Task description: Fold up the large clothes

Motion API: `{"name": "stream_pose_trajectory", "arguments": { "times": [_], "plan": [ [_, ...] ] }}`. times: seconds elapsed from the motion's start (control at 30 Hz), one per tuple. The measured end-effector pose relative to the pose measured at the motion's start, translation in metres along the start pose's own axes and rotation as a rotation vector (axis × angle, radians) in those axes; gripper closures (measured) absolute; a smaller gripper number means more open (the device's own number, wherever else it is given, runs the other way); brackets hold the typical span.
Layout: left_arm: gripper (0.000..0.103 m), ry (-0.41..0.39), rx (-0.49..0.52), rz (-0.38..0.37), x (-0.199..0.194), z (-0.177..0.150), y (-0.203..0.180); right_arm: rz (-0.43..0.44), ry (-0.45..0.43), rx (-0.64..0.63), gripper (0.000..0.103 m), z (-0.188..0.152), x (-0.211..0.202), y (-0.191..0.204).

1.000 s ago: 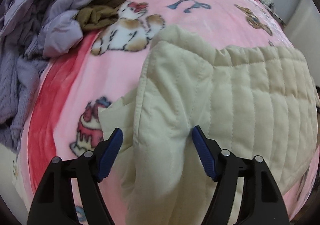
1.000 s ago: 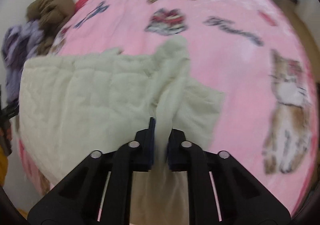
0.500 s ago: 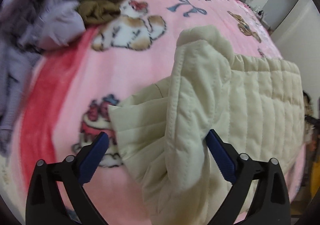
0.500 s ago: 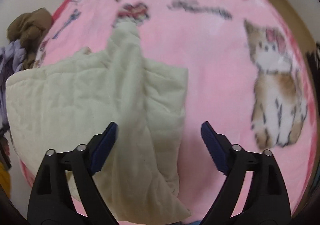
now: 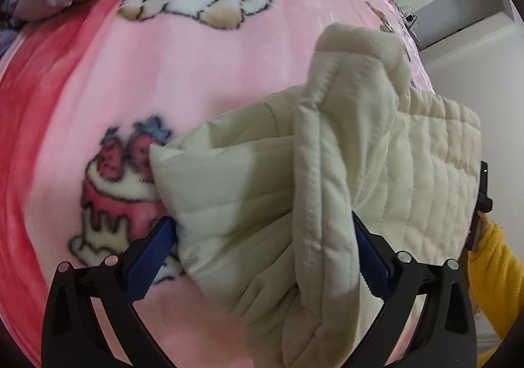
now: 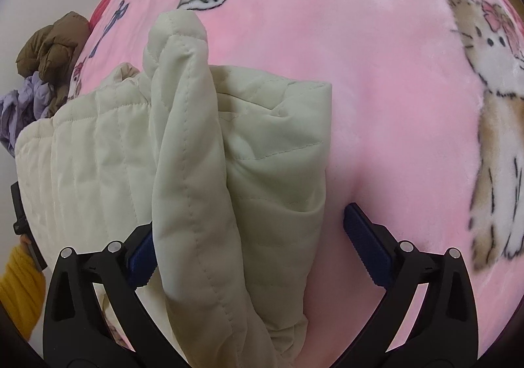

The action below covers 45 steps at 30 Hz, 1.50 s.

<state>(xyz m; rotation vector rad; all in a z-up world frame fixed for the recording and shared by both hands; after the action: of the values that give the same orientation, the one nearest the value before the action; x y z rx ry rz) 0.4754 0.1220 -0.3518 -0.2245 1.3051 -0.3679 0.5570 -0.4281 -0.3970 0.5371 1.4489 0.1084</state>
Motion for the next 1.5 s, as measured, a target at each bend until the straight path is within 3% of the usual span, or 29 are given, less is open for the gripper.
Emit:
{"name": "stream_pose_trajectory", "arguments": {
  "times": [0.27, 0.4, 0.67, 0.9, 1.07, 1.2, 1.3, 1.33, 1.37, 1.43, 1.47, 1.5],
  "plan": [
    [0.004, 0.020, 0.005, -0.075, 0.010, -0.001, 0.009, -0.065, -0.014, -0.083, 0.008, 0.003, -0.008, 0.008],
    [0.004, 0.041, -0.017, -0.148, 0.026, 0.000, 0.011, -0.034, 0.029, -0.078, 0.008, 0.003, -0.001, 0.008],
    [0.004, 0.166, -0.040, -0.219, 0.045, 0.017, 0.000, 0.037, 0.113, -0.074, 0.007, 0.011, 0.017, 0.005],
    [0.006, 0.134, 0.030, -0.344, 0.036, 0.027, -0.026, 0.068, 0.109, -0.171, 0.009, -0.002, 0.002, 0.028],
    [0.004, 0.120, -0.028, -0.289, 0.071, 0.032, -0.027, 0.081, 0.153, -0.097, 0.007, -0.001, 0.023, 0.024],
    [0.004, 0.093, -0.049, -0.294, 0.074, 0.032, -0.026, 0.009, 0.159, -0.081, 0.007, 0.000, 0.031, 0.027],
    [0.004, 0.084, -0.107, -0.247, 0.072, 0.023, -0.026, -0.060, 0.169, -0.013, 0.007, 0.001, 0.033, 0.029],
    [0.004, 0.102, -0.109, -0.225, 0.073, 0.025, -0.029, -0.092, 0.153, -0.006, 0.011, -0.001, 0.032, 0.031],
    [0.004, 0.118, -0.113, -0.198, 0.074, 0.026, -0.032, -0.119, 0.126, -0.018, 0.027, -0.005, 0.030, 0.038],
    [0.014, 0.123, -0.109, -0.143, 0.072, 0.026, -0.039, -0.116, 0.089, -0.035, 0.051, -0.011, 0.025, 0.051],
    [0.029, 0.127, -0.107, -0.111, 0.071, 0.028, -0.044, -0.124, 0.071, -0.053, 0.063, -0.014, 0.022, 0.057],
    [0.043, 0.130, -0.129, -0.074, 0.069, 0.030, -0.050, -0.127, 0.048, -0.087, 0.068, -0.018, 0.017, 0.063]
  ]
}}
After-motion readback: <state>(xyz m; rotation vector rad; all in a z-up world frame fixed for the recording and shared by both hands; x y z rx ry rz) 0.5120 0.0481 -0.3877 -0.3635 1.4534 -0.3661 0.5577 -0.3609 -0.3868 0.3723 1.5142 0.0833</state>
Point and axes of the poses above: each gripper's, at about its wrist camera, not at the fingertips, and x roughly the way its jaws point, y to its left, z to its top, the point moved 7 cm from there along x, roughly the way its jaws point, and after that the axes turned 13 degrees about x, right-handed, at the moved point
